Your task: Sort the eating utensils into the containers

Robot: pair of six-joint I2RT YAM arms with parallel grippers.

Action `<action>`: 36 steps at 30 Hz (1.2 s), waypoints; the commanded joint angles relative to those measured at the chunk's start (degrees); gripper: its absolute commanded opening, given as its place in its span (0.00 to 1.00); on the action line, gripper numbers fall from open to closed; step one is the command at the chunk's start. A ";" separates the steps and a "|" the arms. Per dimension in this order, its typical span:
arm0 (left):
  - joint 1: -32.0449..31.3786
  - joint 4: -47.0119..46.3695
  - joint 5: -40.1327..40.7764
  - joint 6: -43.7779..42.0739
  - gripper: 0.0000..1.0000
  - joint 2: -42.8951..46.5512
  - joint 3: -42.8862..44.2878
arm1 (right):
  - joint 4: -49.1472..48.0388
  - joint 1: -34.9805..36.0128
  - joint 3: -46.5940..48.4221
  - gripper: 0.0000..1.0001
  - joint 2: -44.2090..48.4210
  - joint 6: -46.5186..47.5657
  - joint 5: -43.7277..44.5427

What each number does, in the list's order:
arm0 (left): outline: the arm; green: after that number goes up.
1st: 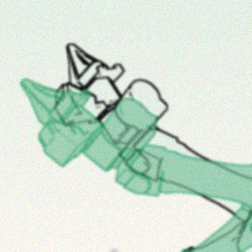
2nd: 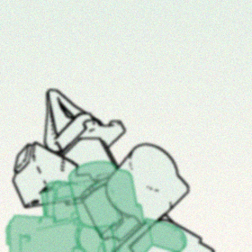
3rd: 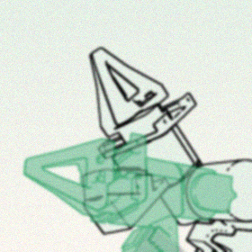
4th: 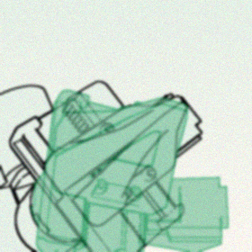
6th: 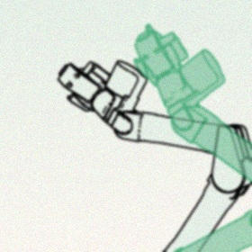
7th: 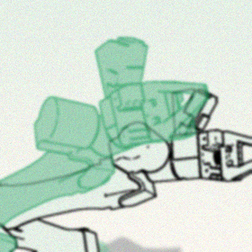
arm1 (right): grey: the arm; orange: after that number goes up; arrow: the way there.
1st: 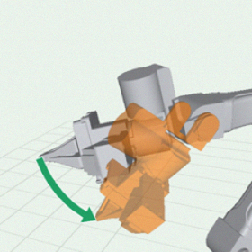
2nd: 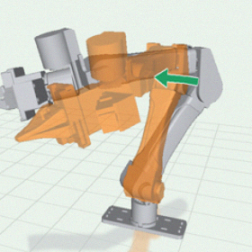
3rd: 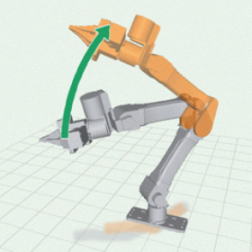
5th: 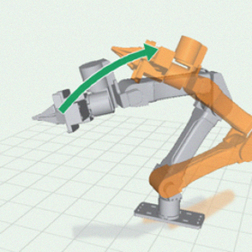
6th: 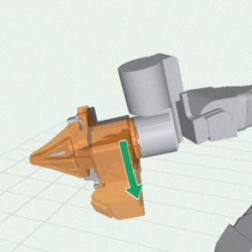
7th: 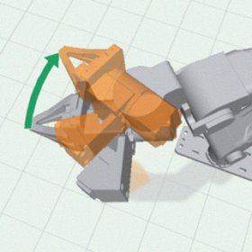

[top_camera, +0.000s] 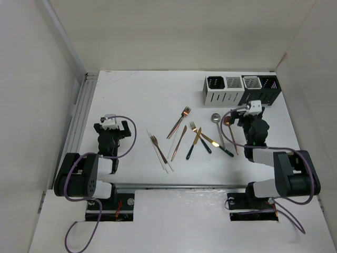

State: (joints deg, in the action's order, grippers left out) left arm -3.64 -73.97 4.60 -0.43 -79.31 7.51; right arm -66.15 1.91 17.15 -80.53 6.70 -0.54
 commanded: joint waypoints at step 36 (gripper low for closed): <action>-2.78 52.71 -8.31 -6.69 1.00 16.99 33.98 | 113.26 7.23 51.76 0.56 -15.17 -6.61 8.70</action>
State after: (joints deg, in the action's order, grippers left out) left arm -6.33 -18.63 -4.05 -9.32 -65.19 42.76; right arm 43.79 10.33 66.26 -94.19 0.34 8.69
